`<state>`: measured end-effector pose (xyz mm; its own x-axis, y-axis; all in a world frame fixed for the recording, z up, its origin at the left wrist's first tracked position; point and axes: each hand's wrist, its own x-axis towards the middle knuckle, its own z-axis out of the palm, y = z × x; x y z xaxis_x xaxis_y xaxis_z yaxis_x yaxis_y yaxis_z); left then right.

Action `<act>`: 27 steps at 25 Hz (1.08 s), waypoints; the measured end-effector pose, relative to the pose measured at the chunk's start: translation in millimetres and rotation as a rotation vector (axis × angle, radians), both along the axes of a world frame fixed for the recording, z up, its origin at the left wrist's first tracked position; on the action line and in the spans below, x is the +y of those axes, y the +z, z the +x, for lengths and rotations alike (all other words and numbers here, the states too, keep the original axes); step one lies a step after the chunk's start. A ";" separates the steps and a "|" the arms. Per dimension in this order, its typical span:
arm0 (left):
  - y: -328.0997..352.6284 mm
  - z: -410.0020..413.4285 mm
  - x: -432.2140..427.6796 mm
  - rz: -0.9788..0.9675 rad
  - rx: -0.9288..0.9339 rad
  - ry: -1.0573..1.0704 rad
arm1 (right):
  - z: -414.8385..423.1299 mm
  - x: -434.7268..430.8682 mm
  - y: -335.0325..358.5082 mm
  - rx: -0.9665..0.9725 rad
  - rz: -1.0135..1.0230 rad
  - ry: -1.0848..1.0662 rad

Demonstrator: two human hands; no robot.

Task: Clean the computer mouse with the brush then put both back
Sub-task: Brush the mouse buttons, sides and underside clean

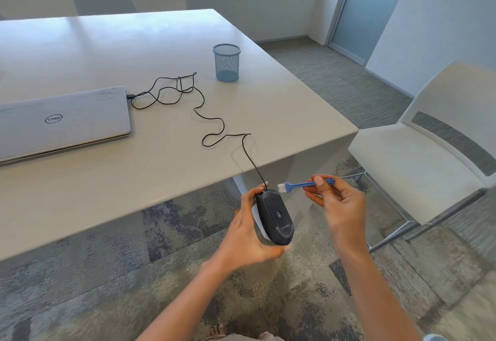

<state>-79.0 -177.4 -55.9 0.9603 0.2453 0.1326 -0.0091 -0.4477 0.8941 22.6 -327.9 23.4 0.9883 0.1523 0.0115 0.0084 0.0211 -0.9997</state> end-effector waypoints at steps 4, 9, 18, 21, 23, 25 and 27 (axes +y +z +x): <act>2.7 1.4 -1.3 -0.003 0.001 -0.004 | -7.5 8.9 3.2 0.041 0.073 0.092; 2.9 1.6 -0.1 -0.018 -0.012 0.006 | 4.7 1.1 -8.4 0.082 0.023 -0.026; 7.5 4.6 0.9 -0.107 -0.051 0.092 | -4.4 -16.1 -25.5 0.106 -0.101 0.017; 6.0 6.6 -0.2 -0.133 -0.052 0.115 | -7.2 -17.2 -29.5 0.152 -0.106 0.027; 4.1 7.4 -1.9 -0.164 -0.060 0.136 | -8.3 -16.5 -32.4 0.195 -0.118 0.034; 3.3 8.6 -4.1 -0.190 -0.070 0.150 | -10.3 -15.4 -37.1 0.216 -0.189 0.094; 3.2 10.4 -5.1 -0.206 -0.069 0.156 | -12.7 -14.5 -40.3 0.225 -0.245 0.195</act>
<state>-68.6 -182.5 -52.6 0.8992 0.4184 0.1279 -0.0180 -0.2568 0.9663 10.0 -342.4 -16.9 0.9143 0.3087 -0.2624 -0.1923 -0.2395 -0.9517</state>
